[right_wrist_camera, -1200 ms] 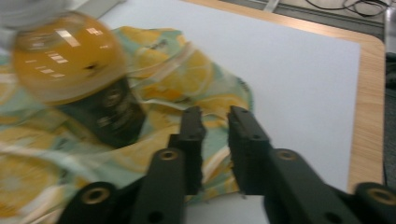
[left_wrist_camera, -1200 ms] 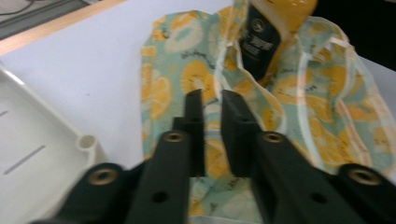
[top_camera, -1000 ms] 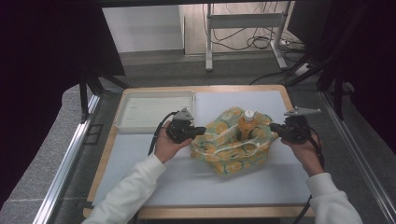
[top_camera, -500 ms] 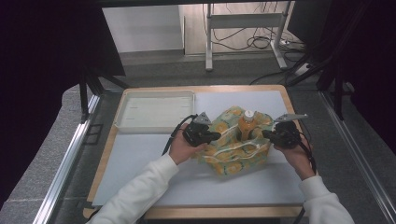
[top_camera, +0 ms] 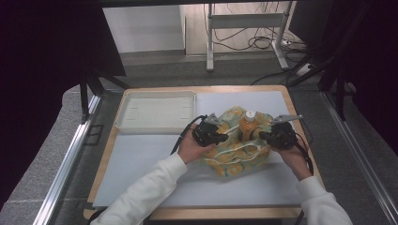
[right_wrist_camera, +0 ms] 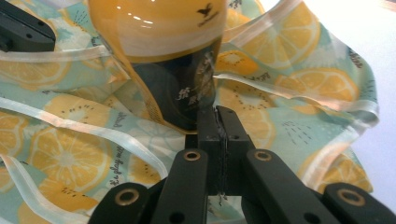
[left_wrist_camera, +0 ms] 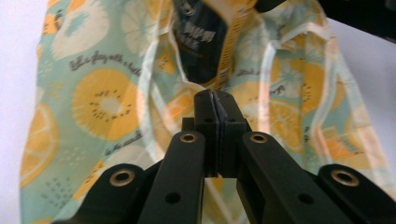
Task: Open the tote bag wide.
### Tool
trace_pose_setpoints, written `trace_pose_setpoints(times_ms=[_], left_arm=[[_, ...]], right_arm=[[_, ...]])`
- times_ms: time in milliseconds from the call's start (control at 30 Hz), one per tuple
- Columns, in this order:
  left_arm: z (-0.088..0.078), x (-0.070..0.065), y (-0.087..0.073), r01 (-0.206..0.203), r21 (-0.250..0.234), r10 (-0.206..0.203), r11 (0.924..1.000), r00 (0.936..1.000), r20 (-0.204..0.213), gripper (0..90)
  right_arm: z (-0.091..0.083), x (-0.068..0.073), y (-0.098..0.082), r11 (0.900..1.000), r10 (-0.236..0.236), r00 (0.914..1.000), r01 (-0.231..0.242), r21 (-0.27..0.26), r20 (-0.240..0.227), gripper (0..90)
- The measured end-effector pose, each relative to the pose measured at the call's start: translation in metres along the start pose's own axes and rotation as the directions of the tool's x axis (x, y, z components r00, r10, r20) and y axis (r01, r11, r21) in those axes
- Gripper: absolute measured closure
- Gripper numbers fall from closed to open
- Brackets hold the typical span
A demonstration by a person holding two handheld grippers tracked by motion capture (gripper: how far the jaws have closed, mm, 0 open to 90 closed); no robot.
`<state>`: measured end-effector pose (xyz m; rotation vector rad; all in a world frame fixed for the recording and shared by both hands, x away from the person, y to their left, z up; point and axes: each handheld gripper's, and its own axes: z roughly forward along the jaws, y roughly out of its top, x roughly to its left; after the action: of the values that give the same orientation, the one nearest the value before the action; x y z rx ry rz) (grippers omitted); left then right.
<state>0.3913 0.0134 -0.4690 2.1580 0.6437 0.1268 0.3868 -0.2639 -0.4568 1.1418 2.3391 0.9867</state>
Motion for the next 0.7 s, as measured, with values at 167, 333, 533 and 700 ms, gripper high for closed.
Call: trace_pose_setpoints(times_ms=[167,333,533,700], left_arm=[[-0.011,-0.010,0.005,-0.028,-0.037,0.028,0.9989,0.9995,0.017,89.1],[-0.018,-0.021,0.010,-0.060,-0.045,0.062,0.9972,0.9978,0.026,89.0],[0.005,-0.020,0.006,-0.057,0.037,0.057,0.9977,0.9984,0.004,89.3],[0.031,-0.003,0.002,0.006,0.107,-0.002,0.9942,0.9995,-0.030,89.5]], right_arm=[[0.003,0.001,0.000,1.000,-0.005,1.0000,0.005,0.009,-0.001,88.5],[0.005,0.002,0.000,1.000,-0.002,1.0000,0.002,0.013,-0.002,88.6],[0.008,0.004,0.001,1.000,-0.003,1.0000,0.003,0.019,-0.006,88.6],[0.013,0.004,0.000,1.000,-0.004,0.9999,0.005,0.029,-0.010,88.6]])
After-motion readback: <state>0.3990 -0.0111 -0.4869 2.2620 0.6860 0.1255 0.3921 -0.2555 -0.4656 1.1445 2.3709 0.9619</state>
